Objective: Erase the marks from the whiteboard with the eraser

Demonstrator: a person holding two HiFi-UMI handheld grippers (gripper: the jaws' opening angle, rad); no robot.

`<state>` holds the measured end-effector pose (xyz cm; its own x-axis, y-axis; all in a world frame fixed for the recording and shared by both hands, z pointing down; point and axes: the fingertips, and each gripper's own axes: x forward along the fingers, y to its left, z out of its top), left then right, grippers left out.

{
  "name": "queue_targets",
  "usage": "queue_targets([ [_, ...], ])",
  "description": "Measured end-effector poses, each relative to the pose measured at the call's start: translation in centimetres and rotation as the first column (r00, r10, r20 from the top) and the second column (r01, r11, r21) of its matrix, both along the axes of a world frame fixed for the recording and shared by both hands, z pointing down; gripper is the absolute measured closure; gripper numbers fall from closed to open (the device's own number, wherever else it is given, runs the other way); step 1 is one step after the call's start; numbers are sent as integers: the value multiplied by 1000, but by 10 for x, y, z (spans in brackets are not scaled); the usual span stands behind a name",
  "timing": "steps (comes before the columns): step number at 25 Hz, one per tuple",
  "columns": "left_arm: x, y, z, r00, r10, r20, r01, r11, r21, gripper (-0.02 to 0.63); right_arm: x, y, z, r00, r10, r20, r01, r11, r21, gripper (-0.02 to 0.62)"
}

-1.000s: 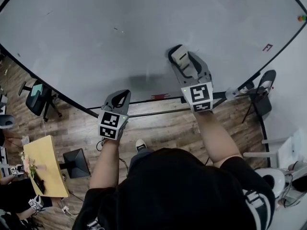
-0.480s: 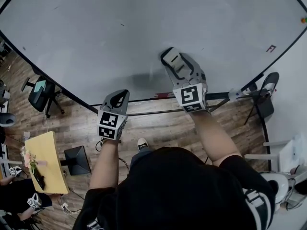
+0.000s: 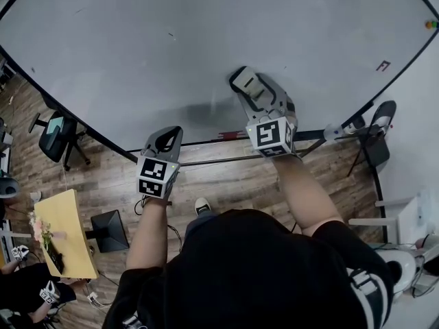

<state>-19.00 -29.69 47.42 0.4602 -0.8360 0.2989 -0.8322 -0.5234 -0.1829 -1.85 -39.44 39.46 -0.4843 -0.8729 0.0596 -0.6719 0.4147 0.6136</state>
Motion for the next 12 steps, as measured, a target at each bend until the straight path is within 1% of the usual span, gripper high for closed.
queue_targets([
  [5,7,-1,-3,1000,12,1,-12,1000,5,595,18,-3,-5,999,31,-36,-30,999,37,348],
  [12,22,-5,-2,999,36,-7,-36,999,9,595,51,-10,-16,997,77,-26,-76,995,64,348],
])
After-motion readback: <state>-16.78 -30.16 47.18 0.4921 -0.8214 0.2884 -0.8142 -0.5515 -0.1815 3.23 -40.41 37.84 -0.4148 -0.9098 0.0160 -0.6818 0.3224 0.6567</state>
